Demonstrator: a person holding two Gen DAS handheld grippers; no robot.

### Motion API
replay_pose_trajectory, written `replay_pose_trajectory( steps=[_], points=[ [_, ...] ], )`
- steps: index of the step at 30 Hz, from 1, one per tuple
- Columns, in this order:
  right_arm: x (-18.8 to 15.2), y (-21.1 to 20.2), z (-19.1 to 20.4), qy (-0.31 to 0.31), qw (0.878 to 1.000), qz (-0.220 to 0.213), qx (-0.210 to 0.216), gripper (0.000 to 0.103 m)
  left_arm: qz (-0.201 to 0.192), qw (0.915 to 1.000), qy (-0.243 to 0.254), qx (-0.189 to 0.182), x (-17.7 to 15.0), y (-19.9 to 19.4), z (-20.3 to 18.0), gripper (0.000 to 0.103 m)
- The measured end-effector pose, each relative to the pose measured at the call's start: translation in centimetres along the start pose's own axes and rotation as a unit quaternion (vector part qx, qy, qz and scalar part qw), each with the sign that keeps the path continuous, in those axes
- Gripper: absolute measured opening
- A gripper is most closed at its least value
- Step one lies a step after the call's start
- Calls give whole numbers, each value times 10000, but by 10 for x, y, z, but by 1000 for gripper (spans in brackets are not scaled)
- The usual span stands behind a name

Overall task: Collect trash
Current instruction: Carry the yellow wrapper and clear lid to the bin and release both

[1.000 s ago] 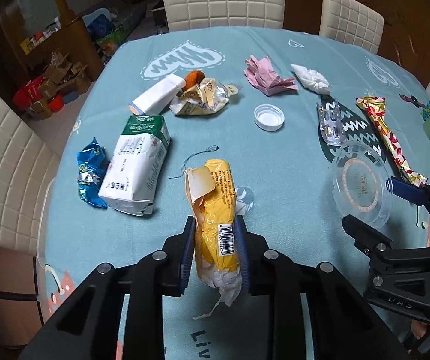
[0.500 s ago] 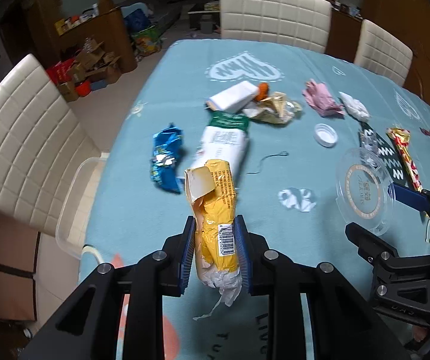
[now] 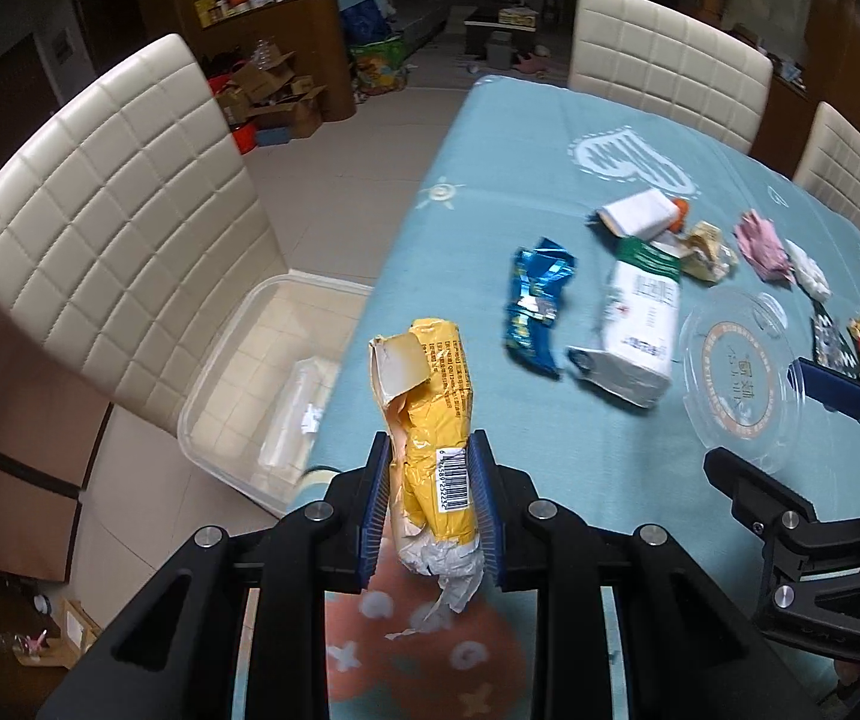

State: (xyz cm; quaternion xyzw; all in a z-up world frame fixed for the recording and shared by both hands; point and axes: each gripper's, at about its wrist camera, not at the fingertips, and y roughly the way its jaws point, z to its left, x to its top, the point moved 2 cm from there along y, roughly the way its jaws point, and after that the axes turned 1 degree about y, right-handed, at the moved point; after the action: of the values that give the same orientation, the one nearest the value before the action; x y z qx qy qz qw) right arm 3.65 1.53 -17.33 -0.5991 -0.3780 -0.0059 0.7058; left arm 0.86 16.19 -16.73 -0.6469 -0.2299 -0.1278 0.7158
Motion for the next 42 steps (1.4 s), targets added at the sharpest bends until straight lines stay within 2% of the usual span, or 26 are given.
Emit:
replay_pose_trajectory(
  steps=[10,20,25,31,34,35,36,38,42],
  points=[
    [50,27,45,-498,9986,-35,184,84,-55,9993,-247,258,22,18,51,26],
    [98,63,82,-898,9951,61,411,84,92,9969,-546,555,38,50,102,26],
    [117,79,92,-1024,9934,73,512,84,191,9941,-766,739,45,65,129,26],
    [138,97,98,-1045,9928,104,582,84,312,9922,-955,739,54,83,144,28],
    [143,106,100,-1120,9921,114,550,84,416,9915,-976,749,59,94,147,36],
    [143,108,101,-1157,9918,119,539,84,435,9912,-1001,749,59,95,148,45],
    [143,109,101,-1182,9914,128,539,84,469,9909,-1051,695,60,98,150,62],
    [144,115,103,-1223,9908,168,551,84,459,9906,-1135,603,60,101,155,78],
    [147,127,110,-1290,9895,234,606,84,538,9881,-1144,873,55,105,161,80]
  ],
)
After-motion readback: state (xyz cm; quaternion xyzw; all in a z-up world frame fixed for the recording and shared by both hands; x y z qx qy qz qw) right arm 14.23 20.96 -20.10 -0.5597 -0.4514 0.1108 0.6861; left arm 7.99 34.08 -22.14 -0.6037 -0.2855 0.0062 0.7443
